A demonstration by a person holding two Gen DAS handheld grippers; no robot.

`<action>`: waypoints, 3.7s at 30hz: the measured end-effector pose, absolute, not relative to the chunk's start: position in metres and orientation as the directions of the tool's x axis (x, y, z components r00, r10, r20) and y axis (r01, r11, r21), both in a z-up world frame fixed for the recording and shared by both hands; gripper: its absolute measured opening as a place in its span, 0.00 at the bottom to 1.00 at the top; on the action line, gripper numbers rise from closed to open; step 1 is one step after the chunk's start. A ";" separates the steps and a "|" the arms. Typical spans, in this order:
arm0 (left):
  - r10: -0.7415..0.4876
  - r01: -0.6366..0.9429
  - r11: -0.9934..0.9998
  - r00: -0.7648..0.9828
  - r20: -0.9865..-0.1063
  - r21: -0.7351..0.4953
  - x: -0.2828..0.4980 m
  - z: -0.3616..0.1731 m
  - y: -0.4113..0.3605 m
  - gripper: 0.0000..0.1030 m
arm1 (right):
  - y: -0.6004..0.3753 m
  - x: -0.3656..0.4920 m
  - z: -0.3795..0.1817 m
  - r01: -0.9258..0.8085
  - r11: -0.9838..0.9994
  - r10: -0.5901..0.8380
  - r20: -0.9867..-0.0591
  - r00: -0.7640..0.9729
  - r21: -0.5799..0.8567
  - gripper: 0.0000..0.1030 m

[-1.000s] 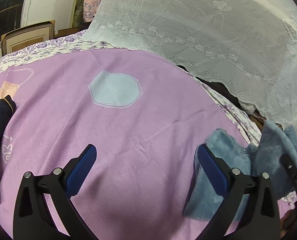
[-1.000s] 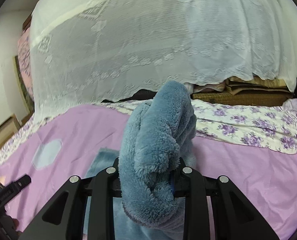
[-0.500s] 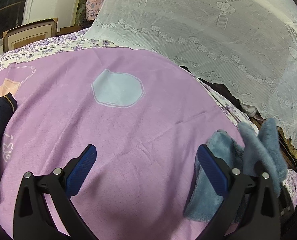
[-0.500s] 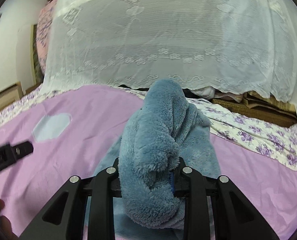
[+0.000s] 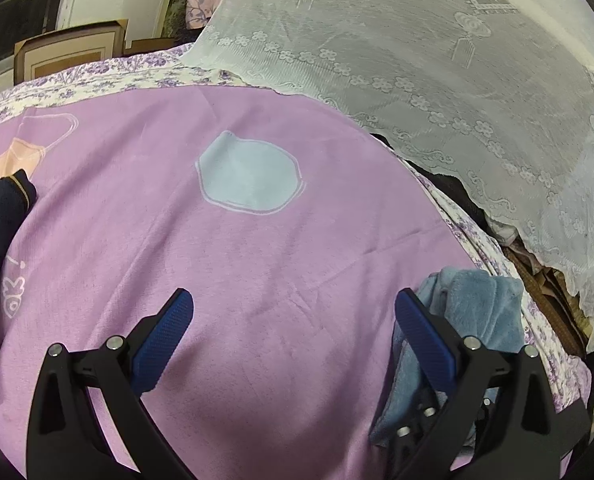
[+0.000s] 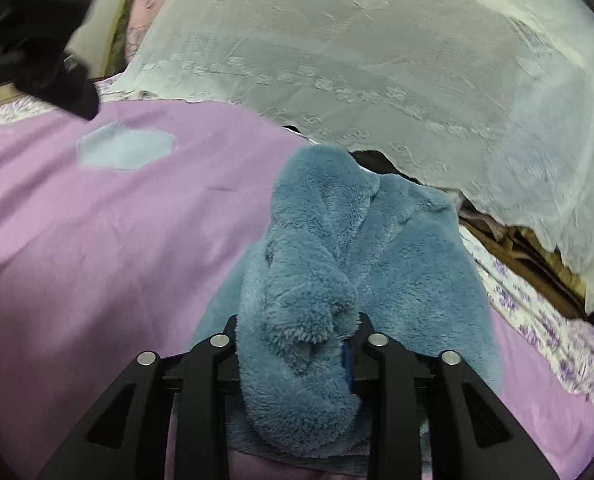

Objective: Fold small clothes
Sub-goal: 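Open the right gripper to release the folded side, then press and smooth the folded jacket with the right gripper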

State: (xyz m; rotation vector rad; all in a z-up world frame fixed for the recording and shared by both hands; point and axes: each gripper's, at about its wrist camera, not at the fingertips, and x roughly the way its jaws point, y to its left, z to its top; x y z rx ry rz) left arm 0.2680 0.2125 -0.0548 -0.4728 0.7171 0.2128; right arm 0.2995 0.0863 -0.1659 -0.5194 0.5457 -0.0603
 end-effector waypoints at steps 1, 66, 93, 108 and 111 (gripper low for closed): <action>0.024 -0.346 0.873 0.736 -0.676 -0.345 0.268 -0.055 0.213 0.96 | 0.089 0.297 -0.166 -0.108 0.867 -0.169 -0.491 0.855 -0.487 0.53; 0.137 -0.176 0.984 0.658 -0.740 0.026 0.336 -0.124 0.088 0.96 | -0.070 0.412 -0.126 -0.133 0.982 0.013 -0.654 0.757 -0.135 0.29; 0.009 -0.124 0.987 0.686 -0.728 -0.104 0.310 -0.110 0.108 0.96 | -0.101 0.283 -0.125 -0.133 0.991 0.099 -0.503 0.859 -0.031 0.50; 0.032 -0.075 0.996 0.770 -0.637 -0.041 0.228 -0.092 0.091 0.96 | -0.120 0.215 -0.124 -0.110 0.992 0.122 -0.490 0.863 0.054 0.62; 0.042 -0.072 0.997 0.779 -0.625 -0.022 0.220 -0.090 0.087 0.96 | -0.121 0.206 -0.123 -0.111 0.992 0.125 -0.487 0.865 0.057 0.67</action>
